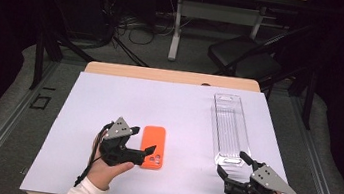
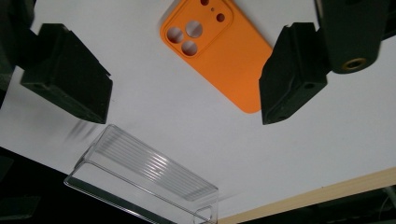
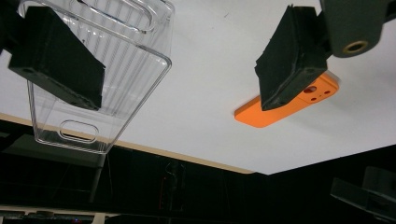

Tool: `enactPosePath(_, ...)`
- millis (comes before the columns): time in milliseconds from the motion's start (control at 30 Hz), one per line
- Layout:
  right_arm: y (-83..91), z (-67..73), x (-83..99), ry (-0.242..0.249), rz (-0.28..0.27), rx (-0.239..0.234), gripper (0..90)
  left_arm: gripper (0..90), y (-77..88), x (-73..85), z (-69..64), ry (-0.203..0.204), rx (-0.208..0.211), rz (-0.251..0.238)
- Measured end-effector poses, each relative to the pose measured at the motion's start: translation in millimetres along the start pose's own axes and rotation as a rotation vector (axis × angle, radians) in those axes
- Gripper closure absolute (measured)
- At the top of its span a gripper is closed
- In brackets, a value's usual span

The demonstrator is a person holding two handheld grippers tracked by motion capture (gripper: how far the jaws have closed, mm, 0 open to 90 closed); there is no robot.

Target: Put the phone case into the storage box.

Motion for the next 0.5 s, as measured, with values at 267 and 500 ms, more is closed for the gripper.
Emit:
enactPosePath(267, -0.2, 0.6, 0.5, 0.001, 0.006, -0.002, 14.3, 35.4, -16.1, -7.4, -9.6, -0.014, 0.014, 0.022)
enactPosePath(500, -0.1, 0.2, 1.1, -0.002, 0.009, -0.001, 14.3, 50.4, -25.1, -5.9, -13.5, 0.016, 0.003, 0.0)
Point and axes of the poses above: each handheld gripper's, and its own axes: y roughly backward along the jaws, x roughly out of its underside, z roughly to its left, the point moved 9 cm from there along -y, roughly forward along the jaws, and after that the axes turned 12 degrees about -x, right-handed, at the moved point
